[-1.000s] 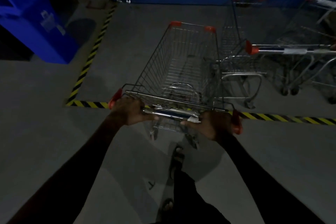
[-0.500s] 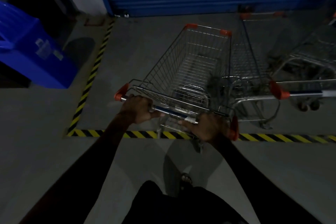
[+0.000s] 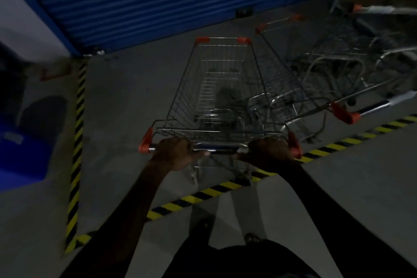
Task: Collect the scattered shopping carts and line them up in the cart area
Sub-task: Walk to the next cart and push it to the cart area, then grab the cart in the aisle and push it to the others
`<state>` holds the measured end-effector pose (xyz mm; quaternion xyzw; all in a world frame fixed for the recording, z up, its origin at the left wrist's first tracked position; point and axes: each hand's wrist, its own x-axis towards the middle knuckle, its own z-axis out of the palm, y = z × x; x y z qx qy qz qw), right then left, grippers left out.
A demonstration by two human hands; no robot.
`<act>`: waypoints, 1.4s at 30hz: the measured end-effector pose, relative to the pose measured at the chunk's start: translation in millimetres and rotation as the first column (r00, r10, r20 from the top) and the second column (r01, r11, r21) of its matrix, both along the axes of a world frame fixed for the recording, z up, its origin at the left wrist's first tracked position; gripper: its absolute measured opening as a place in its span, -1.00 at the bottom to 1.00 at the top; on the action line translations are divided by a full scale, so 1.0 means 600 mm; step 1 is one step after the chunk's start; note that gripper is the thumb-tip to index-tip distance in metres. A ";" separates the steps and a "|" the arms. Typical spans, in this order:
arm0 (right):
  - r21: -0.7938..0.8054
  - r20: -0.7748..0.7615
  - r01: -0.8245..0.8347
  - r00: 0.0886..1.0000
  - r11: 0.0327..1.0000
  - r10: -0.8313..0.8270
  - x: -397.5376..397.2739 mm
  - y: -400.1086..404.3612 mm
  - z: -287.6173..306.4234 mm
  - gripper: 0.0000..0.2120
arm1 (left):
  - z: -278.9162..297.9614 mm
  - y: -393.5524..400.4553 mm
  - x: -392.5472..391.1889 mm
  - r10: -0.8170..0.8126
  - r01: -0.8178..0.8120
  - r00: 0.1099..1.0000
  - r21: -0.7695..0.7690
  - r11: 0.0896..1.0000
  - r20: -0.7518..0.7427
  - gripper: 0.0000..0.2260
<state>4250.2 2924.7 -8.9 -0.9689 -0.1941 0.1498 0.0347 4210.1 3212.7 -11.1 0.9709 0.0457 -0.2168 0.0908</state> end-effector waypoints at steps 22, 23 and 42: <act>0.176 0.037 0.837 0.520 0.517 -0.854 -0.364 -0.075 0.028 -0.45 | 0.007 -0.241 -0.048 -0.695 0.815 0.554 -0.127 0.566 0.458 -0.63; 0.189 0.035 0.866 0.466 0.464 -0.884 -0.394 -0.085 0.026 -0.45 | 0.005 -0.263 -0.065 -0.732 0.840 0.522 -0.117 0.529 0.438 -0.60; 0.354 -0.017 0.684 -0.677 -0.637 -0.736 -1.144 -0.135 -0.013 -0.39 | -0.006 -0.684 -0.660 -0.853 0.915 -0.349 -0.057 -0.400 0.387 -0.45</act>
